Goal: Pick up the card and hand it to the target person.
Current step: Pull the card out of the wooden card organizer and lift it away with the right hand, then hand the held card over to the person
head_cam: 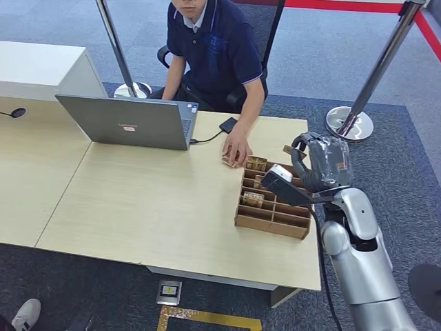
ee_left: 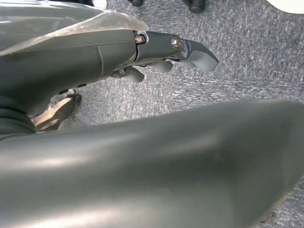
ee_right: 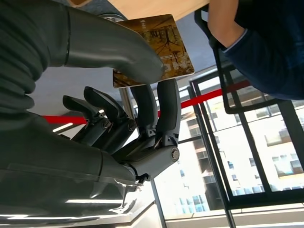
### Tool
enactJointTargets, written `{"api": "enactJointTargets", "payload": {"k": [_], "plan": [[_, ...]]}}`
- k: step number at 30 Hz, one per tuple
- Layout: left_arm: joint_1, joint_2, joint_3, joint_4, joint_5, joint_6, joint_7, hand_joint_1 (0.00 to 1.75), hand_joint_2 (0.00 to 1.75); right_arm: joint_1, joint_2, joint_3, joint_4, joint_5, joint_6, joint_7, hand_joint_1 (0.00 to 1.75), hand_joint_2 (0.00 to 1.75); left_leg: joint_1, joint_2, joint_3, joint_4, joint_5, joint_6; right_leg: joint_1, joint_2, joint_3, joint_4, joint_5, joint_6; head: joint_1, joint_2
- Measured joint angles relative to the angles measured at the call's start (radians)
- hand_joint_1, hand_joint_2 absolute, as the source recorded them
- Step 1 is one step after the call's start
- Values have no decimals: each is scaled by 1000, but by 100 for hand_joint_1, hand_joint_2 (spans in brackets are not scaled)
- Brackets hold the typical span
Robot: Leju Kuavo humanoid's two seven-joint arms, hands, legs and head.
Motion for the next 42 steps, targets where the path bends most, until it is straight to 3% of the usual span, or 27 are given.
{"api": "enactJointTargets", "payload": {"k": [5,15,30,31,34,35,42], "plan": [[0,-1,0,2,-14,-3,-12,0,0,-36,31,21,18,-31,-2,-18,175,175,0,0,0,0,0,0,0,0,0,0,0,0,0,0],[-5,-1,-2,5,-33,-11,-6,0,0,-153,125,40,201,-51,-52,-22,175,175,0,0,0,0,0,0,0,0,0,1,0,0,0,0],[-3,-1,-2,8,-29,-14,45,0,0,-178,195,48,335,-54,-71,-29,175,175,0,0,0,0,0,0,0,0,0,1,0,0,0,0],[-3,-1,-2,8,-29,-13,46,0,0,-179,199,49,341,-56,-72,-30,143,175,0,0,0,0,0,0,0,0,0,1,0,0,0,0],[-3,-1,-2,9,-30,-12,48,0,0,-183,208,51,357,-72,-84,-32,12,175,0,0,0,0,0,0,0,0,0,1,0,0,0,0],[-3,-1,-2,9,-30,-12,48,0,0,-183,210,51,360,-80,-93,-31,0,175,0,0,0,0,0,0,0,0,0,1,0,0,0,0],[-3,-4,-2,10,-25,-4,63,0,0,-107,203,41,234,-136,-174,7,0,175,0,0,0,0,0,0,0,0,0,0,0,0,0,0]]}}
